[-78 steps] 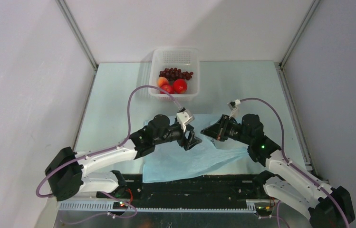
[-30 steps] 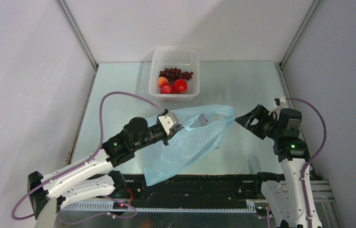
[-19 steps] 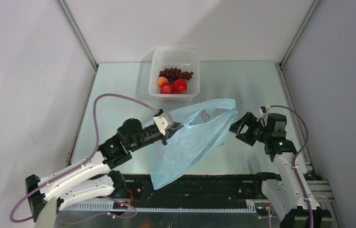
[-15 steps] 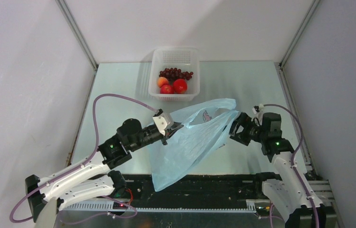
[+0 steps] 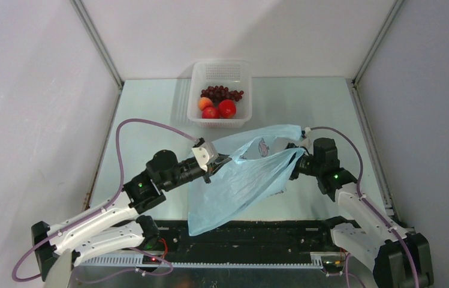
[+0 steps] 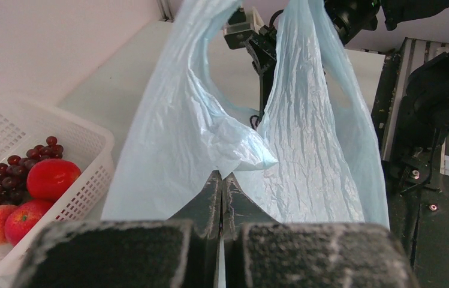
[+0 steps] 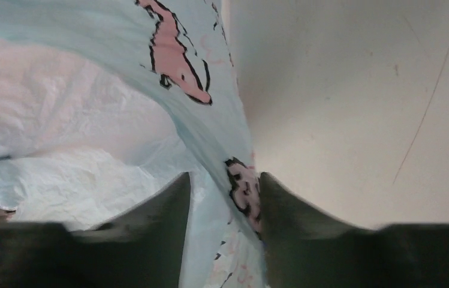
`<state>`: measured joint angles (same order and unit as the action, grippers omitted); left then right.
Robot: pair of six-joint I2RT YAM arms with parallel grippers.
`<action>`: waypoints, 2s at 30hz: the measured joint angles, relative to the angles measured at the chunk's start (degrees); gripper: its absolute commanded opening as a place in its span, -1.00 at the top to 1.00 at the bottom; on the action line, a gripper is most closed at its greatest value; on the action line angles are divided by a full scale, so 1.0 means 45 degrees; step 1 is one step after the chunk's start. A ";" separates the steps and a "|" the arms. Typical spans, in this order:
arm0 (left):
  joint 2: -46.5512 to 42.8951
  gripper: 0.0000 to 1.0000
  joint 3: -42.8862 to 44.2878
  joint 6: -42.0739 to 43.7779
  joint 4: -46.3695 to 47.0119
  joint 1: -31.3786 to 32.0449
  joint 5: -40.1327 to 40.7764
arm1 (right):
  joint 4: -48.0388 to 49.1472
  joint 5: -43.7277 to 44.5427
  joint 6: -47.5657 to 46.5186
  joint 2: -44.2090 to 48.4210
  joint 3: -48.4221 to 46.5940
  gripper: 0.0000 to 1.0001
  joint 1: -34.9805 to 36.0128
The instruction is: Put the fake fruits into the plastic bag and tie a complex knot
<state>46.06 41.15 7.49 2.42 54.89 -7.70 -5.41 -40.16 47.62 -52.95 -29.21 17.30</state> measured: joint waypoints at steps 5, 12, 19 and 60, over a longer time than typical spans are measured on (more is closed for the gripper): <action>-0.0024 0.92 0.0000 0.0010 -0.0029 0.0000 0.0068 | 0.0287 -0.0102 0.0306 0.0233 -0.0097 1.00 -0.0078; -0.0272 -0.76 0.0146 -0.0010 -0.0515 0.0000 0.0442 | -0.2331 0.0379 -0.0782 0.1409 -0.2613 1.00 -0.1166; -0.0189 -0.99 0.2827 -0.1030 -0.2050 -0.0131 0.0690 | -0.6227 0.2584 -0.3764 0.1268 -0.8204 1.00 -0.1632; 0.7300 -0.98 0.5736 -0.6669 -0.3803 -0.5090 0.2701 | -0.8806 1.0962 -0.5493 -0.1447 -0.8966 1.00 0.0087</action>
<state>78.91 66.96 -22.52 -14.70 31.99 4.45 -45.04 9.17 22.90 -59.46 -69.56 17.69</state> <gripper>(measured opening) 0.994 0.009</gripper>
